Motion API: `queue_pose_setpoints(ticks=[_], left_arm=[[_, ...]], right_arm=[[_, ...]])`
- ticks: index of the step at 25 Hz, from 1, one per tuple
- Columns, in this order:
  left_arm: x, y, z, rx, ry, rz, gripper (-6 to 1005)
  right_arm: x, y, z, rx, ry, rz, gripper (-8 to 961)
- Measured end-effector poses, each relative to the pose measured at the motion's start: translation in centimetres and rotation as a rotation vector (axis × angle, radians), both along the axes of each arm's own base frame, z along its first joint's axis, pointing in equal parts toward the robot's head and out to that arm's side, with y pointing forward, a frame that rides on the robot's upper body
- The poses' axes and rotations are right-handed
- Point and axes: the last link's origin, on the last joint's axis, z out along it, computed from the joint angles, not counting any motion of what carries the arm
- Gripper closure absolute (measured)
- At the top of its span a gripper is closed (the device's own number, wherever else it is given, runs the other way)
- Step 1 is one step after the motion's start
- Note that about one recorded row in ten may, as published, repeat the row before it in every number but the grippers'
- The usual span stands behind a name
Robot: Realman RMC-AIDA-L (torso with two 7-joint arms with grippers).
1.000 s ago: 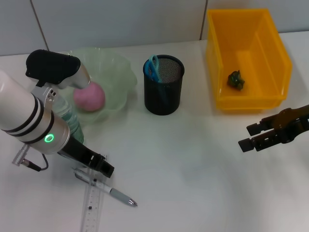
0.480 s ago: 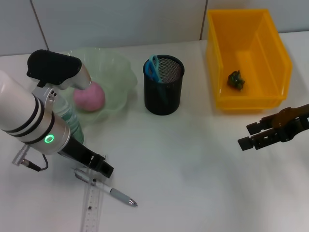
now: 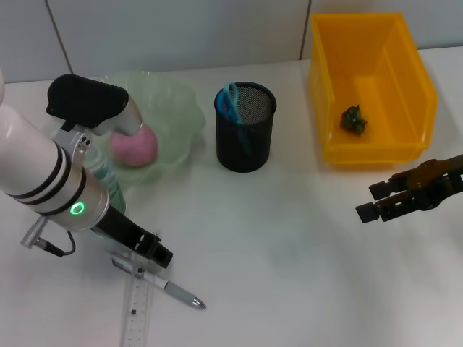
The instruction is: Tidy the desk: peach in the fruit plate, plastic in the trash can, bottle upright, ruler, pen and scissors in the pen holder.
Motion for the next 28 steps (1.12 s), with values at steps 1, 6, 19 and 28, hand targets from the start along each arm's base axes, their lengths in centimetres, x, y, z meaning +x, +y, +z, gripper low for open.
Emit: queue_pose_setpoints(ticks=[1,6,19,28], left_arm=[[0.02,-0.01,-0.01,-0.001,0.0,0.0,342],[0.05,-0.03,0.0,-0.004,0.004,-0.001,348],[0.04,-0.12,0.06,-0.011,0.01,0.0,424],[0.43,-0.11,0.0,-0.025,0.017,-0.014,560]], right_arm=[[0.0,0.0,0.01,0.0,0.0,0.0,115],[-0.02,0.0,0.02,0.001,0.002,0.0,115],[-0.04,-0.03,0.02,-0.001,0.004,0.0,115],[-0.07,-0.05,0.01,-0.004,0.005,0.001,115]])
